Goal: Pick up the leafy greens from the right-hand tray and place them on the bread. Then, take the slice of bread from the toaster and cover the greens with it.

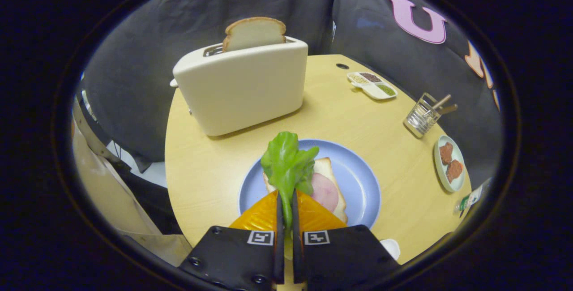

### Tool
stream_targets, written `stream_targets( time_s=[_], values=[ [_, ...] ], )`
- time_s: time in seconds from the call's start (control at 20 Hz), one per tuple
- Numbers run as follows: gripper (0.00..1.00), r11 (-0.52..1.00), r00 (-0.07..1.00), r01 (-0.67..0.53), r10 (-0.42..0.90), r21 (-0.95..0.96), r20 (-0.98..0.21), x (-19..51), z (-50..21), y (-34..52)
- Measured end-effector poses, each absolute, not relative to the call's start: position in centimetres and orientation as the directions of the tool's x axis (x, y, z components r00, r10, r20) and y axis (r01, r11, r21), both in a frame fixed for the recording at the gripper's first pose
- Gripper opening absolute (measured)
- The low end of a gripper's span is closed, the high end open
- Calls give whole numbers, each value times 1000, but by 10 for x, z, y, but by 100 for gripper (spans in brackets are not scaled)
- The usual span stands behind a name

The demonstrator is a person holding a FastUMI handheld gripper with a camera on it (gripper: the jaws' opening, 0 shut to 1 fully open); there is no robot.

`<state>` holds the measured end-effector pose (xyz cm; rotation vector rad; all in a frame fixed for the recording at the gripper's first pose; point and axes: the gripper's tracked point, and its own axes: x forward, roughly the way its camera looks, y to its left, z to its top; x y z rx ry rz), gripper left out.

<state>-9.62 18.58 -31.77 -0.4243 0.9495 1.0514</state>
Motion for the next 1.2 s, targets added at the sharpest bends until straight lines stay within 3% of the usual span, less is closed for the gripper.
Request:
stream_targets(
  time_s=[0.05,0.1,0.25,0.75,1.2],
  values=[
    [11,474,169,-872,527,123,-833,-95,-320,183],
    [21,483,185,-869,516,106,-836,-92,-325,182],
    [28,494,205,-865,506,87,-838,-87,-329,182],
    [98,555,289,-829,532,70,-796,-79,-284,194],
    [100,594,351,-789,642,154,-681,-61,-180,271]
  ],
)
